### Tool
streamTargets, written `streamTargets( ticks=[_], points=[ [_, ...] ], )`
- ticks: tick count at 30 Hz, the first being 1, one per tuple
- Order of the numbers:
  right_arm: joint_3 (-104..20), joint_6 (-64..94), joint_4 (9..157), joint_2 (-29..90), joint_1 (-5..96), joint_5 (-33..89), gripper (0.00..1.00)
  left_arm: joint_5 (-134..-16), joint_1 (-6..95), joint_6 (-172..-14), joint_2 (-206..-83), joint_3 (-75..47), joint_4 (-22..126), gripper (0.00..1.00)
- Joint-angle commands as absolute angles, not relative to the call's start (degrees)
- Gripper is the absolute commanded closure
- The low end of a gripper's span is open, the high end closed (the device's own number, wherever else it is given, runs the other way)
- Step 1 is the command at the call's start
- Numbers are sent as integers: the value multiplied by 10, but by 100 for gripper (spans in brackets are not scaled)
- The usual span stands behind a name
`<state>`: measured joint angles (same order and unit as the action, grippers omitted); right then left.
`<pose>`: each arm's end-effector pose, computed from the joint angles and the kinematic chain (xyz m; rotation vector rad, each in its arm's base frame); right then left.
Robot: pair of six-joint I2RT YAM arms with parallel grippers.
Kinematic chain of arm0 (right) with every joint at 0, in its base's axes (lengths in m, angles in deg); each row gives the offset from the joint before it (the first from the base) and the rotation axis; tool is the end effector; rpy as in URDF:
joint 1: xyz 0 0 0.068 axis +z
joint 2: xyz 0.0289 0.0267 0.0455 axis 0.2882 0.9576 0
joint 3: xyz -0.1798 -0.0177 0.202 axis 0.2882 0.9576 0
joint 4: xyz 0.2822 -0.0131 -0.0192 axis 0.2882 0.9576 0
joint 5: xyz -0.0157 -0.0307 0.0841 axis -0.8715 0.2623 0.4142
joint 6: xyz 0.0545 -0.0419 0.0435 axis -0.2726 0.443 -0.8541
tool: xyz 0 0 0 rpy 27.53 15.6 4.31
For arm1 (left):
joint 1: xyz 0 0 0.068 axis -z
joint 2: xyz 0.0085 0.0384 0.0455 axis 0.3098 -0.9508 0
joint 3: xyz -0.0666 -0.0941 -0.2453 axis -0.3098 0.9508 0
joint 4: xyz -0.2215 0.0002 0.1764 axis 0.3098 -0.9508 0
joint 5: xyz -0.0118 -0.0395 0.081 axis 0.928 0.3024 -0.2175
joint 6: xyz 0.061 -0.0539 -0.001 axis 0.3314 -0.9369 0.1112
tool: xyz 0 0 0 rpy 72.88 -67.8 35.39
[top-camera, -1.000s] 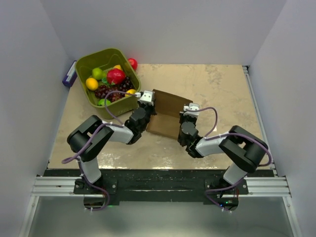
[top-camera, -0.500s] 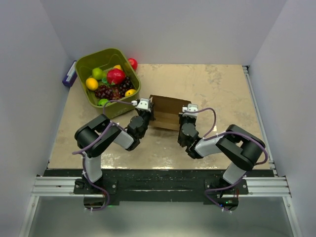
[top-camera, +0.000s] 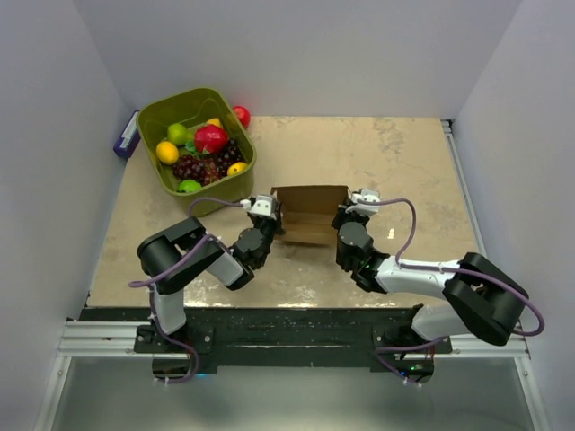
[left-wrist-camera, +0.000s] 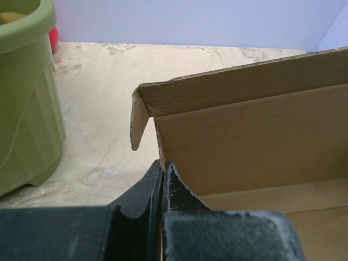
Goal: Fold the paper box
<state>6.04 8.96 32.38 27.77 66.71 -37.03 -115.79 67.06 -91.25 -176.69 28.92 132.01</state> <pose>0.2355 0.1879 0.2004 0.2661 1.5547 0.0662 0.2548 -0.2358 0.1226 0.0619 1.5261 -0.3990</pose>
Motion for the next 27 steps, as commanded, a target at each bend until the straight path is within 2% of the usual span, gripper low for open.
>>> streamTargets(
  ticks=[1,8,9,11,13,14,17,23,24,27],
  points=[
    [93,-19,344,278,690,-270,100,-1113,718,-921,-1773,315,1364,100],
    [133,-60,379,251,708,-272,100,-1135,740,-926,-1762,353,1379,100],
    [135,-63,388,245,710,-272,96,-1136,742,-926,-1761,360,1381,100],
    [136,-70,416,222,716,-271,80,-1139,749,-923,-1759,366,1381,100],
    [137,-78,451,204,720,-268,71,-1141,756,-918,-1760,373,1386,100],
    [137,-79,460,184,725,-268,60,-1142,760,-916,-1760,375,1388,100],
    [142,-90,505,142,731,-266,46,-1147,768,-911,-1760,385,1398,100],
    [156,-122,598,59,739,-254,34,-1154,787,-898,-1752,410,1414,100],
    [156,-124,609,38,739,-251,28,-1154,789,-898,-1746,413,1415,100],
    [152,-132,666,7,740,-243,24,-1147,792,-905,-1730,427,1414,100]
  ],
)
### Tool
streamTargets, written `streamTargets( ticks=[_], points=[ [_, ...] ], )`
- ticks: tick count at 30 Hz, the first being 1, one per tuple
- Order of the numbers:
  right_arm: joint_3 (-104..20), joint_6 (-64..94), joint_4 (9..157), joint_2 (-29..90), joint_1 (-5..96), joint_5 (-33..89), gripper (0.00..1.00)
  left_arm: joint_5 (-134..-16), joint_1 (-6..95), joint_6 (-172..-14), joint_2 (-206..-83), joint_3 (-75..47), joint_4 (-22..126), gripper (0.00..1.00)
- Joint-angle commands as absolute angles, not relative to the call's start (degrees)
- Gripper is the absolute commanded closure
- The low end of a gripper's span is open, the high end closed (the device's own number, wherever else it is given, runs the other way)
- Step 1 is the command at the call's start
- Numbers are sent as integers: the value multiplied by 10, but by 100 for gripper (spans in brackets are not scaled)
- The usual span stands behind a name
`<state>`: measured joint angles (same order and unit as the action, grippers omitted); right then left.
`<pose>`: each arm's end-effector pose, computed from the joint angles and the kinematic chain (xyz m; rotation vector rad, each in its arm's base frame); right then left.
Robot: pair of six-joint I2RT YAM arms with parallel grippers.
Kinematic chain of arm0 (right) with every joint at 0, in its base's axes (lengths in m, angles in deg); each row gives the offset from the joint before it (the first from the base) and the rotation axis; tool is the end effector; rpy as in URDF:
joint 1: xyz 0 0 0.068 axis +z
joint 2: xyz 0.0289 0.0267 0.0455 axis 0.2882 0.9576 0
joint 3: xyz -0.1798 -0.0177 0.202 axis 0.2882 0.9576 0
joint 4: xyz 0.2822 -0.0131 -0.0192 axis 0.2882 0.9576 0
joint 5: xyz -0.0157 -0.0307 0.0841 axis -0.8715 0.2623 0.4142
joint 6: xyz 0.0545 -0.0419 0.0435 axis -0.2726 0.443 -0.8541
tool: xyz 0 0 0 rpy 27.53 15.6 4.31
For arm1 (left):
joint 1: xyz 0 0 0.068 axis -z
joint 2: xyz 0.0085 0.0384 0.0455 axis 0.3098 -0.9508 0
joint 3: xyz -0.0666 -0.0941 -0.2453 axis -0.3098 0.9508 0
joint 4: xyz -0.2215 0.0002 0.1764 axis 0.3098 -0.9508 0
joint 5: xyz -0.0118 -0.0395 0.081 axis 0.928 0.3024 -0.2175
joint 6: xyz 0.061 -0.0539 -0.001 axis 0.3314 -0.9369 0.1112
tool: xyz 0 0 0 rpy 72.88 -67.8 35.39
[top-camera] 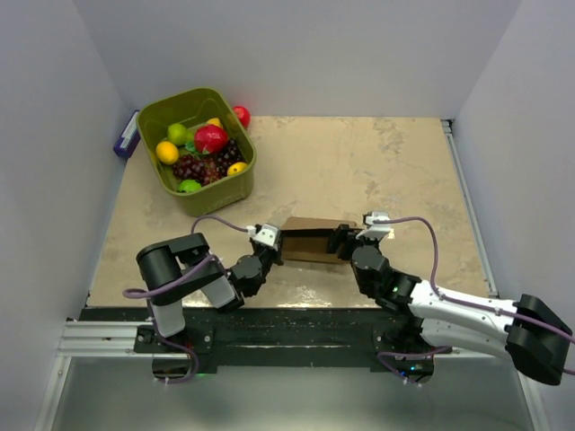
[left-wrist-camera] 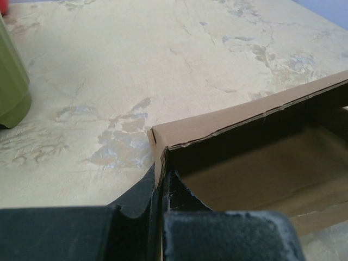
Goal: Fold the paper box
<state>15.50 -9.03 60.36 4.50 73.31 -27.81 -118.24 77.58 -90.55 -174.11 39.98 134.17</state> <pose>0.1746 0.1691 0.1852 0.1831 1.7458 0.3461 0.1838 -0.2331 0.0972 0.2389 1.6063 -0.4387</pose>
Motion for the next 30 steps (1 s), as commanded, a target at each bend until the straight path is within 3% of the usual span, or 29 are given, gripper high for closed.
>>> streamTargets(
  ticks=[1,3,12,18,30],
  points=[
    [152,-138,676,0,740,-242,23,-1140,793,-906,-1724,430,1411,100],
    [152,-143,693,-17,740,-235,22,-1135,793,-913,-1706,439,1405,98],
    [131,-190,820,-52,740,-192,18,-1087,793,-921,-1608,499,1376,63],
    [123,-218,916,-93,741,-158,18,-1045,793,-952,-1502,535,1262,44],
    [65,-245,1077,-196,740,-148,20,-1061,792,-986,-1111,504,806,29]
  ],
)
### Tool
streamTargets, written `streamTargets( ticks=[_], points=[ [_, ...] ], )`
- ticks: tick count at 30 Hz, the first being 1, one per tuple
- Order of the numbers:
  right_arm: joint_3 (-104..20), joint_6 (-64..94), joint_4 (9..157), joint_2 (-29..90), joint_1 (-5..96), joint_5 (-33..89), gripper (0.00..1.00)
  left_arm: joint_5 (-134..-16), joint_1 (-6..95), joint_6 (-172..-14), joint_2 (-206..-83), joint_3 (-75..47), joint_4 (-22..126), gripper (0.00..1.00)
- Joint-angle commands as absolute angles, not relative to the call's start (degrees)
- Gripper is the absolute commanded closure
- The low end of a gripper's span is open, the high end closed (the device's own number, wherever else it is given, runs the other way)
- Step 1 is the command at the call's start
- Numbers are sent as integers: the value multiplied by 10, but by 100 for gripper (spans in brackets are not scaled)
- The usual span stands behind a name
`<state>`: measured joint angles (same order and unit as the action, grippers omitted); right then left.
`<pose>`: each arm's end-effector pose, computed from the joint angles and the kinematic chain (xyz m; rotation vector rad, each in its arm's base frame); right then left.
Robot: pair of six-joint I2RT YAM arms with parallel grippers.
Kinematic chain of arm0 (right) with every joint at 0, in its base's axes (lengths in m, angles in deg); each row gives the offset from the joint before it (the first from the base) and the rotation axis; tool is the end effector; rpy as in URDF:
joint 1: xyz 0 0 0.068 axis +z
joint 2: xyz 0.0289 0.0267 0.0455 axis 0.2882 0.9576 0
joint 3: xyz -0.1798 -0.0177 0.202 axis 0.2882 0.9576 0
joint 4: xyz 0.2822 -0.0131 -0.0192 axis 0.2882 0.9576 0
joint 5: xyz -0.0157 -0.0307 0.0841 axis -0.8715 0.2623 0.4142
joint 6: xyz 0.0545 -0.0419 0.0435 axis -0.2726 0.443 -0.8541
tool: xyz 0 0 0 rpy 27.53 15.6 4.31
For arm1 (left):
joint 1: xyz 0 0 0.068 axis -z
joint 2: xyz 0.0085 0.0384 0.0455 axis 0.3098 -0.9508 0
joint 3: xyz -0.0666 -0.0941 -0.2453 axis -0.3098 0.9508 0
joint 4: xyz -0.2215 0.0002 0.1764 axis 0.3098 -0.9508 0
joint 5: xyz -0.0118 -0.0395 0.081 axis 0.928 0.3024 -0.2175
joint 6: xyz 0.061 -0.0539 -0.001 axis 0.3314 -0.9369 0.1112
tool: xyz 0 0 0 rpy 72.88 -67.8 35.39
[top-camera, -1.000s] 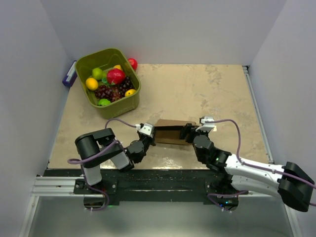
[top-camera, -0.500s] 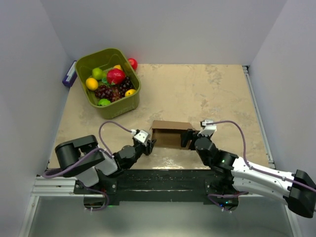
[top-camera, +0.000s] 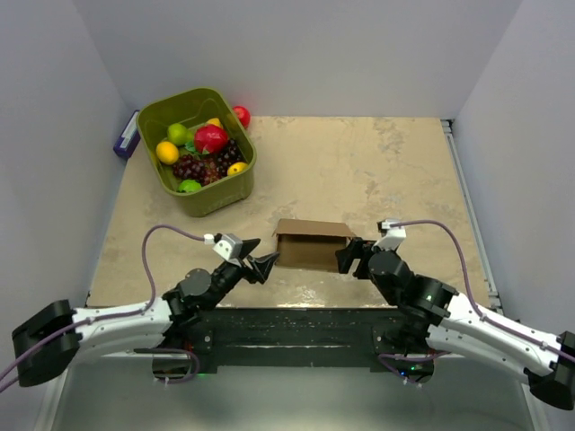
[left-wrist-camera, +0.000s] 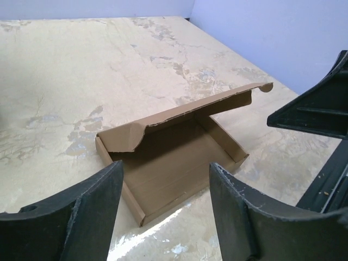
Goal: Fold the paper box
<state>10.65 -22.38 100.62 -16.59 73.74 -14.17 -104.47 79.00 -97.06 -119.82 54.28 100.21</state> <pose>0.1381 0.1394 0.2042 0.1346 2.0164 0.5098 0.1290 -0.1804 0.1705 0.3109 1.5348 -0.7903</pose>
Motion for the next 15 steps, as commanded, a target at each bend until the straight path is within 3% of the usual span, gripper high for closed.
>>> streamTargets(
  ticks=[1,7,10,15],
  points=[
    [54,-244,1084,-203,740,-150,20,-1067,791,-986,-1093,485,779,27],
    [-22,-190,1110,-220,740,-163,20,-1014,757,-980,-1065,376,638,23],
    [-78,-150,1113,-189,740,-168,18,-915,691,-993,-1117,320,618,21],
    [-179,-89,1144,-85,739,-176,24,-776,600,-1021,-1220,199,579,21]
  ],
)
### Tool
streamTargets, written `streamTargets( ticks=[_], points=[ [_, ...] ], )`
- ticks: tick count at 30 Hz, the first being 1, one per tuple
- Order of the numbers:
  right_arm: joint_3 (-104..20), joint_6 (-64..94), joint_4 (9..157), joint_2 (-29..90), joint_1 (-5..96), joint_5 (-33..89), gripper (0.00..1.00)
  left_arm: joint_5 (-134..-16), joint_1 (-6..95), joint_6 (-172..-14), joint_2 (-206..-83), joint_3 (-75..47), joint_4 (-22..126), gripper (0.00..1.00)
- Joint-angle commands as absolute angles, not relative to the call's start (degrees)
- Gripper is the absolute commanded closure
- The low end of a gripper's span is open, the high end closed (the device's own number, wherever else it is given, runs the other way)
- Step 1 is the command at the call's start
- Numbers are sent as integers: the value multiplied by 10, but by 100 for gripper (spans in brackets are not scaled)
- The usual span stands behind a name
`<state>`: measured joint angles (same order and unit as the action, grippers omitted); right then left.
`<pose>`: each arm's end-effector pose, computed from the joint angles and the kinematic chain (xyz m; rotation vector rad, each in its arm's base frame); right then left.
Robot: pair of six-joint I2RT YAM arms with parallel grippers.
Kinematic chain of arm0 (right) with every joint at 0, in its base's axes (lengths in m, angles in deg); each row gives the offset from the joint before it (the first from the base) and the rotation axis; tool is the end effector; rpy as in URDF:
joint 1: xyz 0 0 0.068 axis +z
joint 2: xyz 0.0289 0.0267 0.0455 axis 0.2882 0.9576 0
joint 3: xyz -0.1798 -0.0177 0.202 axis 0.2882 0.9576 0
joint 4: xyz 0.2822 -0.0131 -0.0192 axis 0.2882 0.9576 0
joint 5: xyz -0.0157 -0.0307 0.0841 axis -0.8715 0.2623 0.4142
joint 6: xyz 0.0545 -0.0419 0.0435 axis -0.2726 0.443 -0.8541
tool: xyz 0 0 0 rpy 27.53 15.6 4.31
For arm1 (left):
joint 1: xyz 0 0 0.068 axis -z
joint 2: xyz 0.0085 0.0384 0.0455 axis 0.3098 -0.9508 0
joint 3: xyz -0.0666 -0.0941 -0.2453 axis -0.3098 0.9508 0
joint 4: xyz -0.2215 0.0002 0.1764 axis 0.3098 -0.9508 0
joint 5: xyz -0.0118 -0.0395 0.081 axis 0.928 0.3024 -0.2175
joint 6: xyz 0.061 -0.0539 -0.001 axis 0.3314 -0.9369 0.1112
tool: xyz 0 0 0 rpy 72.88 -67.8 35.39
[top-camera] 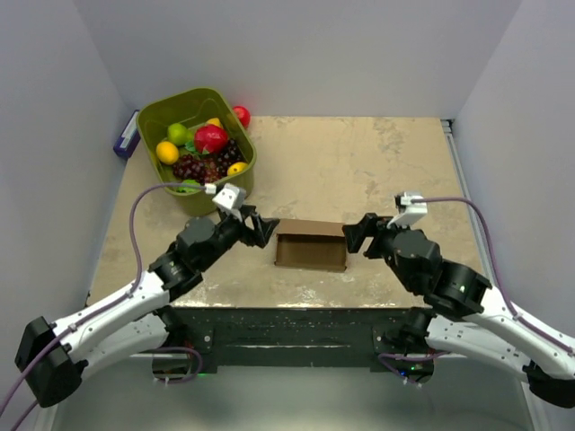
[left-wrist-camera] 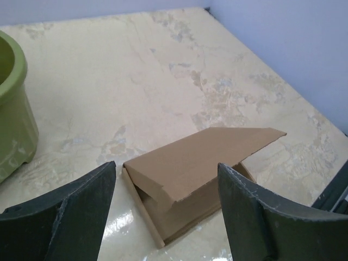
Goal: Fold the paper box
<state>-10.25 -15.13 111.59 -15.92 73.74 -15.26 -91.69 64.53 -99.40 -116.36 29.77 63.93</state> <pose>0.1335 0.1302 0.3208 0.0837 1.8847 0.5403 0.1847 -0.1800 0.2642 0.3085 1.6777 -0.7326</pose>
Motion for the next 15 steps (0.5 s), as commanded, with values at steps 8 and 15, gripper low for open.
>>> streamTargets(
  ticks=[8,15],
  points=[
    [-233,-48,1098,21,653,-59,31,-558,515,-1015,-1410,39,461,25],
    [-216,-41,1048,83,572,87,37,-561,514,-1000,-1429,57,484,27]
  ],
)
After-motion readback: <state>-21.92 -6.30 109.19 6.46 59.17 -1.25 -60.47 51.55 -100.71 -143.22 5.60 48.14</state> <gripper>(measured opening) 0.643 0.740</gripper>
